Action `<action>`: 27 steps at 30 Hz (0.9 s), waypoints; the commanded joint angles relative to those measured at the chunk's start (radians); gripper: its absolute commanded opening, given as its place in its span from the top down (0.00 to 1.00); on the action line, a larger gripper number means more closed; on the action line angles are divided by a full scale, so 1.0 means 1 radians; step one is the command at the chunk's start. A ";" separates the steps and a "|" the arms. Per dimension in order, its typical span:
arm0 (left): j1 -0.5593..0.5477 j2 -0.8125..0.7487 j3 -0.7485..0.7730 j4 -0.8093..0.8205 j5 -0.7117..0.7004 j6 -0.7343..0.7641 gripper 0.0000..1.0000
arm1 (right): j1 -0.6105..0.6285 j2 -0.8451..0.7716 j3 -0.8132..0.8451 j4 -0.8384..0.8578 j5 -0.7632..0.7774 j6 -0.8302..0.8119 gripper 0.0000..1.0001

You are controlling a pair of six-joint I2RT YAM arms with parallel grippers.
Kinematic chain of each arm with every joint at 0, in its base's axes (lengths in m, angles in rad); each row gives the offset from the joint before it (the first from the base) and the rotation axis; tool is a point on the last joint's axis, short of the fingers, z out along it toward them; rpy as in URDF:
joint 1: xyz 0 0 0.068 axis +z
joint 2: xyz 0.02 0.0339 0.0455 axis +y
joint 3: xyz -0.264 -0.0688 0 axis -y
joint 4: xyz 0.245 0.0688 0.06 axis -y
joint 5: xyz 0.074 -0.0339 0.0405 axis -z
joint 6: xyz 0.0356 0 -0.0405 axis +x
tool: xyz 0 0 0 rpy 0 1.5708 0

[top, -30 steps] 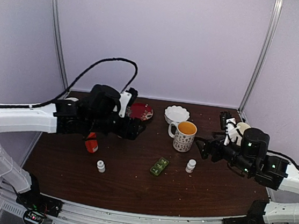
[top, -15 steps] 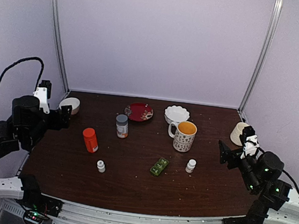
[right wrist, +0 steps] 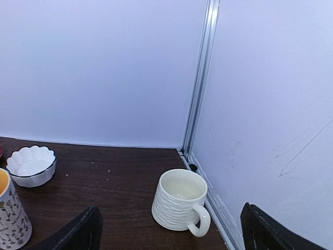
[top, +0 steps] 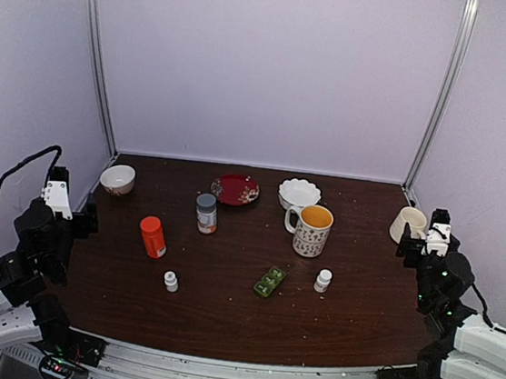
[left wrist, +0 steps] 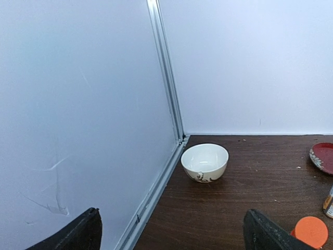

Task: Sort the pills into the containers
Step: Reset both arms

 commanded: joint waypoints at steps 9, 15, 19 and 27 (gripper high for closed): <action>0.265 0.224 0.061 0.166 0.208 0.025 0.02 | -0.259 0.561 0.033 0.525 -0.310 0.101 0.02; 0.397 0.340 0.029 0.286 0.329 -0.006 0.02 | -0.290 0.669 0.099 0.497 -0.247 0.162 0.00; 0.424 0.483 -0.025 0.523 0.345 0.026 0.02 | -0.301 0.670 0.100 0.506 -0.299 0.151 0.00; 0.568 0.751 -0.064 0.877 0.527 0.081 0.02 | -0.301 0.682 0.106 0.516 -0.281 0.155 0.00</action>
